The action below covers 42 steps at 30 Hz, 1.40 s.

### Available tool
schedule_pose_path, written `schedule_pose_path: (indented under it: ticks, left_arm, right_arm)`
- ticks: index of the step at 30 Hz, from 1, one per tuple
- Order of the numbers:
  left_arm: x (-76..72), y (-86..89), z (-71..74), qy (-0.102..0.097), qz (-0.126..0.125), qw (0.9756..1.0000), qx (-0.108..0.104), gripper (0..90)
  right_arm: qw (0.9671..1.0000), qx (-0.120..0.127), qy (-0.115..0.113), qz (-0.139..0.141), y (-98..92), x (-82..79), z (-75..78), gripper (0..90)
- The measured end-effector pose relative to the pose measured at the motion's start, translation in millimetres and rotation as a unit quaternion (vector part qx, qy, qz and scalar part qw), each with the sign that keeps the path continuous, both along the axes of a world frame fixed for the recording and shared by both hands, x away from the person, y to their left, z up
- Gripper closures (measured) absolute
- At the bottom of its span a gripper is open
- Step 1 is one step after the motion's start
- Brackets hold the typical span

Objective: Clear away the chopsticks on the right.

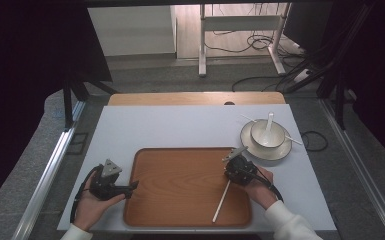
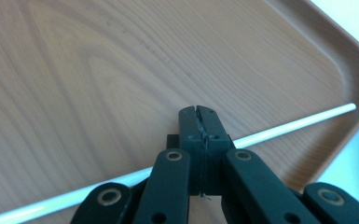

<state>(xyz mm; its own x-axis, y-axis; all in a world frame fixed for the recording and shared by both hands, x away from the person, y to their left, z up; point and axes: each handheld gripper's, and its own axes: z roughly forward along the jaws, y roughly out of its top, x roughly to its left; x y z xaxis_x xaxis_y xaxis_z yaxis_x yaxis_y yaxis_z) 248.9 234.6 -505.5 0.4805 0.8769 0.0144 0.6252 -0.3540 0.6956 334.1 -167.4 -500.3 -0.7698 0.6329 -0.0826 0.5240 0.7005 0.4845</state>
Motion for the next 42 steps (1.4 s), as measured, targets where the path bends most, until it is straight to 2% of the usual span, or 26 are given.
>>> schedule_pose_path:
  ticks: [11, 14, 17, 24, 26, 35, 42]
  left_arm:
    - [-0.1, -0.1, 0.3, 0.0, 0.0, 1.0, 0.0, 18.2]
    - [-0.2, -0.3, 0.6, 0.0, -0.001, 1.0, 0.001, 18.2]
    - [-0.2, -0.1, 0.6, -0.001, 0.0, 1.0, 0.001, 18.2]
    - [-0.6, -0.1, 1.3, -0.003, 0.0, 1.0, 0.0, 18.2]
    - [-0.6, 0.0, 1.4, -0.002, 0.0, 1.0, 0.0, 18.2]
    - [-0.3, -0.5, 1.3, -0.002, 0.0, 1.0, 0.0, 18.1]
    - [0.1, -0.8, 0.6, 0.0, -0.001, 1.0, 0.002, 18.2]
  right_arm:
    - [1.0, 0.003, 0.001, -0.006, -8.4, -0.8, 3.1, 89.8]
    - [1.0, 0.0, 0.009, -0.001, -6.4, -0.6, 3.4, 89.8]
    - [0.9997, 0.0, 0.021, 0.015, -0.7, -7.3, 2.9, 89.8]
    - [0.9989, -0.003, 0.034, 0.032, -0.6, -20.5, 4.2, 89.8]
    - [0.9989, -0.009, 0.029, 0.036, -1.2, -21.9, 4.6, 89.8]
    - [0.9987, -0.023, 0.035, 0.028, -10.6, -23.7, 4.6, 89.9]
    - [0.9992, -0.016, 0.034, 0.011, -24.1, -22.0, 6.4, 89.8]
